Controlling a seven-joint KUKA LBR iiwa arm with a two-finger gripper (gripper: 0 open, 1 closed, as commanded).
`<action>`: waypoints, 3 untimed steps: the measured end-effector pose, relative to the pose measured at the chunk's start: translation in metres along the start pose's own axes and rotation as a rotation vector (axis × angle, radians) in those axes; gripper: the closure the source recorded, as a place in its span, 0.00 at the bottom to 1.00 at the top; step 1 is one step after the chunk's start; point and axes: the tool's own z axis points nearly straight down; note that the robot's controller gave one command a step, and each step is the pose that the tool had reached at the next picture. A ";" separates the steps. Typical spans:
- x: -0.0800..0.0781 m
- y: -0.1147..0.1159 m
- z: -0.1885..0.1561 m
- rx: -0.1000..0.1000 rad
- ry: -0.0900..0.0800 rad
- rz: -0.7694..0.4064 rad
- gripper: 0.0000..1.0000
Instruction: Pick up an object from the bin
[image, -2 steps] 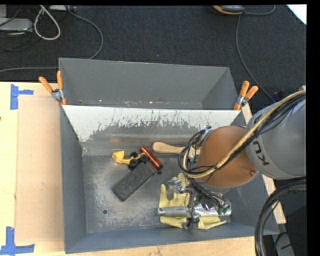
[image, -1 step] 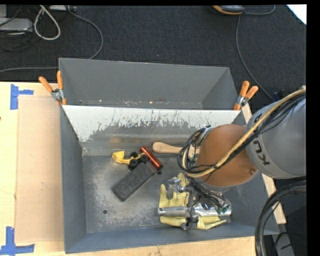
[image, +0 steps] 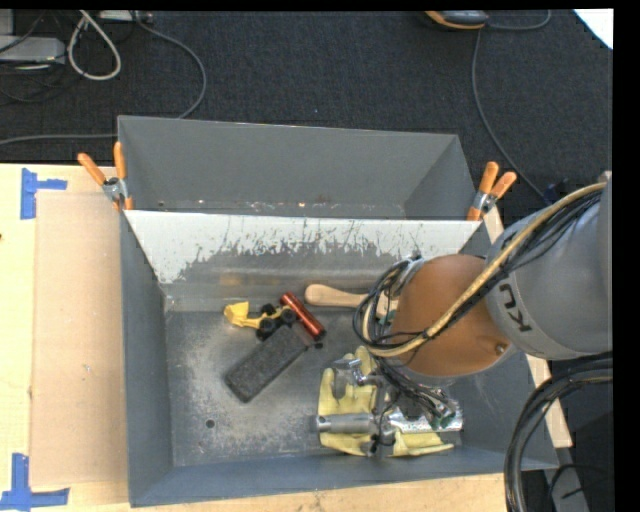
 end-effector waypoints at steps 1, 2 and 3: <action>0.011 0.002 -0.086 -0.005 0.013 -0.033 0.00; 0.006 -0.005 -0.021 -0.003 0.006 0.029 0.00; 0.003 -0.028 -0.047 -0.003 0.003 -0.168 1.00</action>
Offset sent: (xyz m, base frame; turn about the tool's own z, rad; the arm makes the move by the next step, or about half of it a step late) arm -0.0032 -0.0080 -0.0078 0.0561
